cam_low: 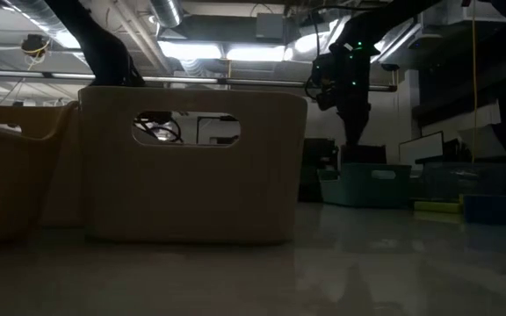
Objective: Sort blocks
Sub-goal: Put the pink block into the bottom green bin
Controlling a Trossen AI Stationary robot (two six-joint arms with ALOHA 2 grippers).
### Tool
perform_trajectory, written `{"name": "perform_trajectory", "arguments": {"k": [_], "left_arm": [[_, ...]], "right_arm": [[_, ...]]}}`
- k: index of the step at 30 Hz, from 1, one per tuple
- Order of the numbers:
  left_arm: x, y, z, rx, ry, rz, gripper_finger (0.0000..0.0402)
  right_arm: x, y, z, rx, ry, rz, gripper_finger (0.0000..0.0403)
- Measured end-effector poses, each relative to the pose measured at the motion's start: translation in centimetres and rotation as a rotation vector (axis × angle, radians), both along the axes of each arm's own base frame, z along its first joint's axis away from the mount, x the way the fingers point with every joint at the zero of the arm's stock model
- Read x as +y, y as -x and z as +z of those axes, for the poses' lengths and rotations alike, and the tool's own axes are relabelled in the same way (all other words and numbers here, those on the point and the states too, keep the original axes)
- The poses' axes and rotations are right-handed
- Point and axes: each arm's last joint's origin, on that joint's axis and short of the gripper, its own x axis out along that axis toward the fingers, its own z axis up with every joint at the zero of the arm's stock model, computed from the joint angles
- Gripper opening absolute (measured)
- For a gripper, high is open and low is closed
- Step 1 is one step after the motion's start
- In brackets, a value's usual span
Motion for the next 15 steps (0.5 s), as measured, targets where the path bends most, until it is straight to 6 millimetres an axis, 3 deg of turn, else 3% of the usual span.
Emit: {"name": "perform_trajectory", "arguments": {"k": [8, 15], "left_arm": [[0.1, 0.0, -0.1, -0.028, 0.042, -0.001, 0.0084], [0.0, 0.0, 0.0, -0.041, 0.046, 0.005, 0.0084]], "right_arm": [[0.6, -0.5, 0.1, -0.171, -0.167, 0.106, 0.0262], [1.1, -1.4, 0.4, -0.371, -0.27, 0.267, 0.0262]]}}
